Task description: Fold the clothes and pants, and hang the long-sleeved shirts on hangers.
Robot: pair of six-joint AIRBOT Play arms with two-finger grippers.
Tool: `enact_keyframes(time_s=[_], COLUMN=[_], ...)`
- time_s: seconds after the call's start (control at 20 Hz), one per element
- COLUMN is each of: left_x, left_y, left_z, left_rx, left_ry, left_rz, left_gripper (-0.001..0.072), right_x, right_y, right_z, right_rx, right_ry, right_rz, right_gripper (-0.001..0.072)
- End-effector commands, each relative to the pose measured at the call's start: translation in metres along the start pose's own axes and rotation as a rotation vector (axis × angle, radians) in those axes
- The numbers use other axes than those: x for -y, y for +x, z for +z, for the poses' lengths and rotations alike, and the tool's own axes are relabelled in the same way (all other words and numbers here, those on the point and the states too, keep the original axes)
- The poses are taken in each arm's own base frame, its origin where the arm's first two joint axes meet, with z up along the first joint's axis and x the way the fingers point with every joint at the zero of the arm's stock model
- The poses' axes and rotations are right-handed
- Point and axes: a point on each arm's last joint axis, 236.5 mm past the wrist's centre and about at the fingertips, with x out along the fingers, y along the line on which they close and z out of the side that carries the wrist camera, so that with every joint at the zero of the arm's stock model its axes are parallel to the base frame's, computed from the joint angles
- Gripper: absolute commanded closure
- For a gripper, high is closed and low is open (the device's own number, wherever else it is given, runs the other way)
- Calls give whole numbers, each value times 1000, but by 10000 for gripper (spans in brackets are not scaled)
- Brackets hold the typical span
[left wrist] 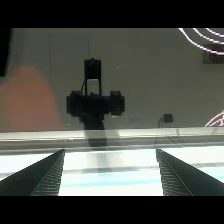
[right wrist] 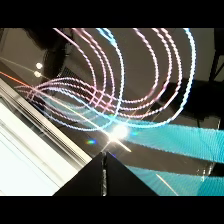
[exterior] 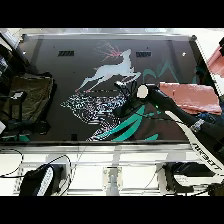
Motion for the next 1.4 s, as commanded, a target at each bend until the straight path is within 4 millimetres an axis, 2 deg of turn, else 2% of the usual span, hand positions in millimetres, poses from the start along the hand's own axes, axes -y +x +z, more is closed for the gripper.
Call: enact_keyframes(time_s=[0.0, 0.9, 1.05, 1.25, 1.35], left_x=[0, -1, -1, -13, -28], left_y=[0, 0, 3, 8, 9], left_z=[0, 0, 7, 5, 6], left_rx=[1, 1, 23, -2, -6], left_ry=[-1, 0, -46, -29, -12], left_rz=[1, 4, -1, 45, 104], left_gripper=[59, 59, 59, 61, 61], right_x=[0, 0, 0, 0, 0], right_y=[0, 0, 0, 0, 0], right_z=[0, 0, 0, 2, 2], right_rx=[0, 1, 1, 8, 10], right_ry=[-1, -1, -2, -2, -2], right_rz=[0, 1, 0, -1, -1], right_gripper=[686, 685, 686, 685, 685])
